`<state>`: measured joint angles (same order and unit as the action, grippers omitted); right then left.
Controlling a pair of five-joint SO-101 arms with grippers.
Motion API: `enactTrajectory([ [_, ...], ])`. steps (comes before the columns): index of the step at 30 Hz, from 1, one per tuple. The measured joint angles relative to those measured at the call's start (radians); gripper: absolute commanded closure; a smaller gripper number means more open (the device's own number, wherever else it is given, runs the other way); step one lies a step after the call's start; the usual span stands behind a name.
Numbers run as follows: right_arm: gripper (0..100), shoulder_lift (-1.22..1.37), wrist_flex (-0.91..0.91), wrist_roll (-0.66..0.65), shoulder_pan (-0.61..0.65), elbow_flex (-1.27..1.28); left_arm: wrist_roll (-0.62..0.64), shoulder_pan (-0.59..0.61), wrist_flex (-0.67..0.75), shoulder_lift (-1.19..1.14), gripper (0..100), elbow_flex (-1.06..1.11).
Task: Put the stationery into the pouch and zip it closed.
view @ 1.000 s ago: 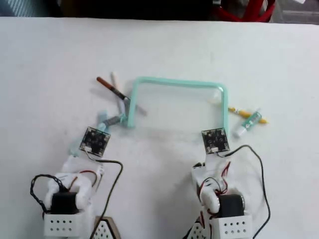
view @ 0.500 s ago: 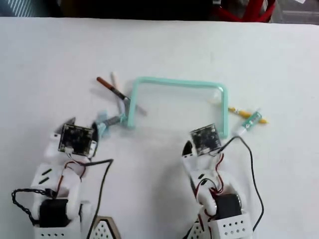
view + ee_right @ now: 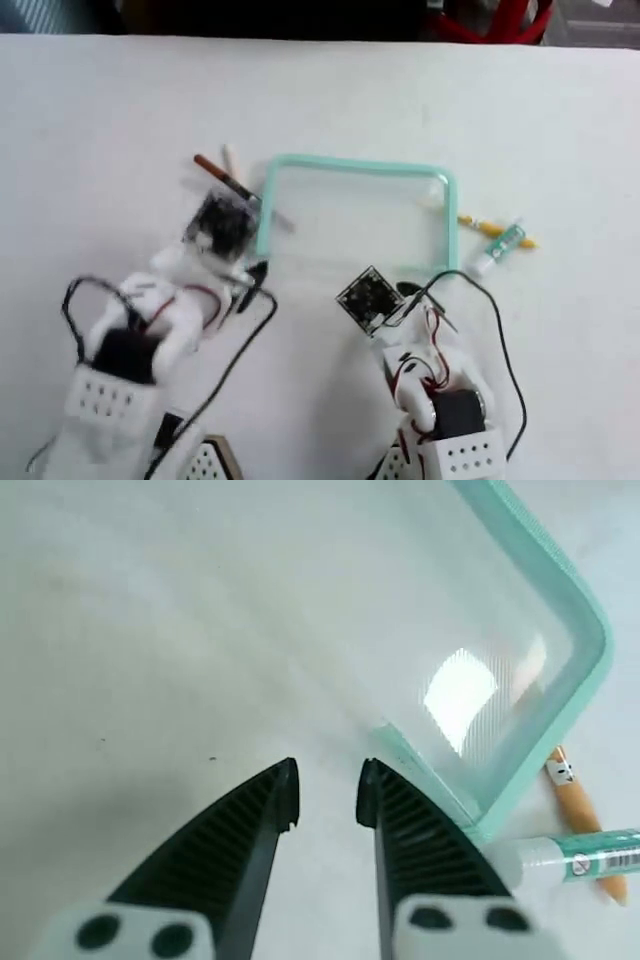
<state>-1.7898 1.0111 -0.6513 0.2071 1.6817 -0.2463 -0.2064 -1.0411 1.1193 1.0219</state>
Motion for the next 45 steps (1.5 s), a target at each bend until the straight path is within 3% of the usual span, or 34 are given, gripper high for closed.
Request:
enactTrajectory([
  [8,89.7,0.0,0.0,0.0,-0.012,0.0,0.516,0.017,-0.058,-0.741,78,-0.339],
  [10,89.7,0.0,0.0,0.0,-0.012,0.0,0.595,0.034,-0.086,-0.864,78,-0.399],
  [17,89.7,0.0,0.0,0.0,-0.012,0.0,0.848,0.149,-0.169,-0.968,78,-0.543],
  [20,89.7,0.0,0.0,-0.006,-0.012,0.0,0.964,0.18,-0.181,-0.973,73,-0.568],
  [26,89.7,0.0,0.0,-0.008,-0.012,0.0,1.04,0.167,-0.153,-0.979,66,-0.568],
  [31,89.7,0.0,0.002,-0.008,-0.012,0.0,1.122,0.157,-0.061,-0.979,67,-0.491],
  [38,89.7,0.0,0.012,-0.008,-0.012,0.0,1.123,0.169,0.015,-0.99,73,-0.451],
  [42,89.7,0.0,0.012,-0.008,-0.012,0.0,1.123,0.199,0.081,-1.096,74,-0.457],
  [45,89.7,0.0,0.012,-0.008,-0.012,0.0,1.123,0.204,0.04,-1.186,73,-0.529],
])
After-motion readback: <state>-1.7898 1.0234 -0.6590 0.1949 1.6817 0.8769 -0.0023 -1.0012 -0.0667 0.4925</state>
